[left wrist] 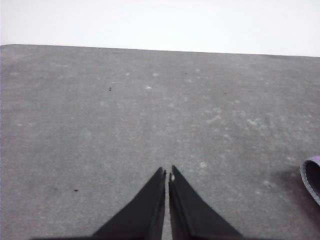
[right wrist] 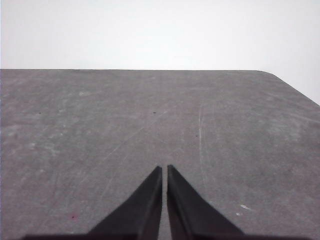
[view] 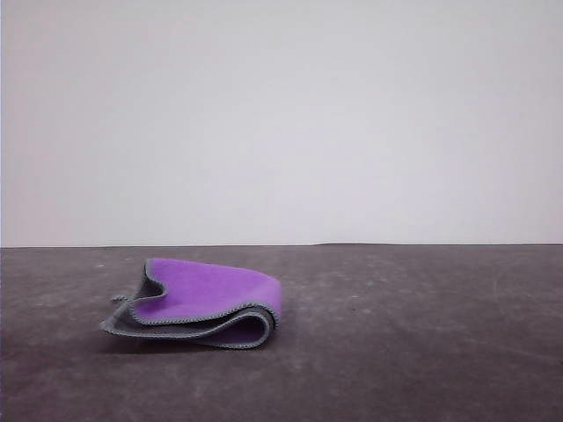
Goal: Fold clothes
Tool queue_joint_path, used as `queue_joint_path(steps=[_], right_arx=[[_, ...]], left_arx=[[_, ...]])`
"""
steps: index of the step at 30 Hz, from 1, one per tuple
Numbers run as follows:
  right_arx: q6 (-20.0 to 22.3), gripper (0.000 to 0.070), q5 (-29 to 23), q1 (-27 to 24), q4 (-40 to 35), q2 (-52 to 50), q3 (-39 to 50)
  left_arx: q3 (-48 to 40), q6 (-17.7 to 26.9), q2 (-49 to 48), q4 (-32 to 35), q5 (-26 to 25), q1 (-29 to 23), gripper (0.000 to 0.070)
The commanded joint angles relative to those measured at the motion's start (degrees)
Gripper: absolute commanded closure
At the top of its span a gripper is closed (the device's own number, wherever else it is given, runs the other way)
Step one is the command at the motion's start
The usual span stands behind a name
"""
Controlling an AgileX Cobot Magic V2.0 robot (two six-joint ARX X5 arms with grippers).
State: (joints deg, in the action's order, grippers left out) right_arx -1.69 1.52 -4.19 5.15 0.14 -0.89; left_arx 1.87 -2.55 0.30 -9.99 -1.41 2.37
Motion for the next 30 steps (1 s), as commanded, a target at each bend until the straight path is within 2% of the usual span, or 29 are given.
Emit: queue_joint_path(steps=[1, 30], right_arx=[[0.2, 0.0685, 0.0, -0.1, -0.7, 0.1, 0.2], [0.2, 0.0685, 0.0, -0.1, -0.7, 0.1, 0.2]], left_arx=[[-1.2, 0.4, 0.0, 1.0, 0.2, -0.1, 0.07], [-1.2, 0.4, 0.0, 1.0, 0.2, -0.1, 0.07]])
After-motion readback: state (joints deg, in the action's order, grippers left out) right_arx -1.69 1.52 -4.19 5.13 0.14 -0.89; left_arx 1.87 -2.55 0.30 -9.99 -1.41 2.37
